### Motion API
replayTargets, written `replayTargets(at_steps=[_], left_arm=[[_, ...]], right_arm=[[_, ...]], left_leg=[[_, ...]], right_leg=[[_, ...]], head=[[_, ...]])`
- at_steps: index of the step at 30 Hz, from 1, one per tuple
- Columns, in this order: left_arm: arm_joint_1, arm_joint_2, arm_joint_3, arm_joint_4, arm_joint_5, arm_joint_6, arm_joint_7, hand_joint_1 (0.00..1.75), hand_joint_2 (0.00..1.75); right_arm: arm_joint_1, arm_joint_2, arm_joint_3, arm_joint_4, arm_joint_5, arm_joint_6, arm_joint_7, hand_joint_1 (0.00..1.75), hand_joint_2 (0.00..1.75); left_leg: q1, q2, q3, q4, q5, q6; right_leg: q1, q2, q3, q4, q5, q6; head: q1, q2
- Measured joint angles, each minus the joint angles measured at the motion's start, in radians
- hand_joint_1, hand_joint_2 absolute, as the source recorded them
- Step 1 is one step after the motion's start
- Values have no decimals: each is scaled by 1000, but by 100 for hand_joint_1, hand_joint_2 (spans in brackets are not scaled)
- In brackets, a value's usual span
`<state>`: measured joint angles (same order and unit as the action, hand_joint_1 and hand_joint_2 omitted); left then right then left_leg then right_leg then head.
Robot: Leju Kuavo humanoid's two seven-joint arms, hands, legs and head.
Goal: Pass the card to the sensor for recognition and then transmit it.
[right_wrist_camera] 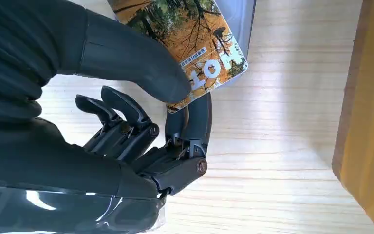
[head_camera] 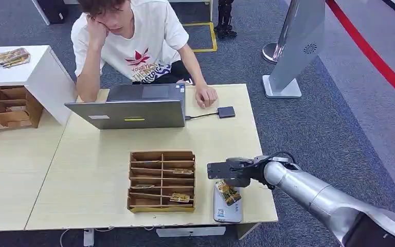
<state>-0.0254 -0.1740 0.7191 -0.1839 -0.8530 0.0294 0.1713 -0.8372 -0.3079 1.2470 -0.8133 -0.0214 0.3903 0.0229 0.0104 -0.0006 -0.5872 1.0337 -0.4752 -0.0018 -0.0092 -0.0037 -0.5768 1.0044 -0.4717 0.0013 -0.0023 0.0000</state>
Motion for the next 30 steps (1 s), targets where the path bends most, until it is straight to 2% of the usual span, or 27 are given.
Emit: replayTargets(at_steps=[30], left_arm=[[-2, 2, -1, 0, -34, -8, 3, 0, 0]], right_arm=[[-1, 8, 0, 11, 0, -1, -5, 175, 175]], left_leg=[[0, 0, 0, 0, 0, 0]], right_leg=[[0, 0, 0, 0, 0, 0]], head=[[0, 0]])
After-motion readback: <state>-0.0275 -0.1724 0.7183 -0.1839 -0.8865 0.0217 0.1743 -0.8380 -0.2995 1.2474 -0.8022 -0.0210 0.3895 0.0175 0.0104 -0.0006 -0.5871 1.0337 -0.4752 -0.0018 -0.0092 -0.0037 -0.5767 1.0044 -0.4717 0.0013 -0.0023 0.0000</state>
